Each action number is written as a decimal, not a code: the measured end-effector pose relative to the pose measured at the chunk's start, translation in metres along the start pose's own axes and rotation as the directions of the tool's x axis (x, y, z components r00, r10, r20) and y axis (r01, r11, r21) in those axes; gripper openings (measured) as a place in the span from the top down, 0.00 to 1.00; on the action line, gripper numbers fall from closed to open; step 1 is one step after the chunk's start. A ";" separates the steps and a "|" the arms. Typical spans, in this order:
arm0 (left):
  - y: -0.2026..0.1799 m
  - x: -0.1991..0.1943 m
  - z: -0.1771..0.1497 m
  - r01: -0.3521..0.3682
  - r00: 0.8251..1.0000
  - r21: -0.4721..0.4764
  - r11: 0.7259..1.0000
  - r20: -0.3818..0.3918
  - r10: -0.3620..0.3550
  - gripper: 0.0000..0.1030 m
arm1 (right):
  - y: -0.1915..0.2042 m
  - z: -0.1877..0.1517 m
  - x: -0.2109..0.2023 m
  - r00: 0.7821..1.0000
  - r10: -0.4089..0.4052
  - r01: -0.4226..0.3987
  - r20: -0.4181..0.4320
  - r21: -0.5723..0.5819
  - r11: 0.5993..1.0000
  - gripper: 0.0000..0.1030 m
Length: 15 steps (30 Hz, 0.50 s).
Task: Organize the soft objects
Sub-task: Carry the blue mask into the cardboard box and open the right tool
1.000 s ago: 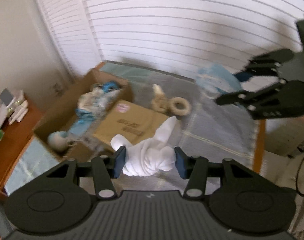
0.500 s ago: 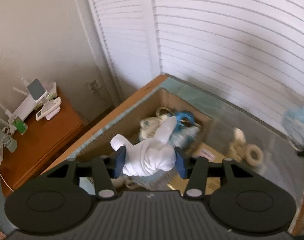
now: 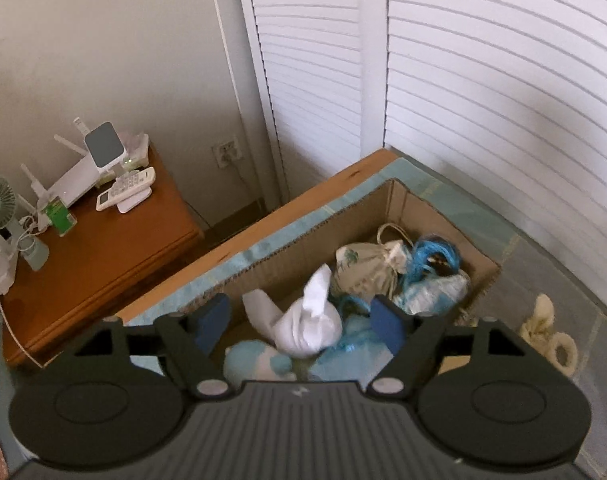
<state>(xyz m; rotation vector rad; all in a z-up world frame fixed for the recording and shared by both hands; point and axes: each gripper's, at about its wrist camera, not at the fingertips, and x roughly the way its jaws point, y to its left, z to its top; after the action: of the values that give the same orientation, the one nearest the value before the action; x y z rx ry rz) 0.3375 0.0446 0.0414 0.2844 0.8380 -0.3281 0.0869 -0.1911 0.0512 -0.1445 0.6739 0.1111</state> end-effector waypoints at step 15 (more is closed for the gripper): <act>-0.054 -0.108 -0.089 0.017 0.991 -0.050 0.999 0.133 -0.011 0.03 | 0.004 0.023 0.003 0.998 0.054 -0.053 0.027 -0.030 0.998 0.58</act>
<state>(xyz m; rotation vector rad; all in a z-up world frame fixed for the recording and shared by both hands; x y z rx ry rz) 0.1884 0.0466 0.0606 0.2070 0.7160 -0.3349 0.1029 -0.1834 0.0662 -0.1528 0.6484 0.1742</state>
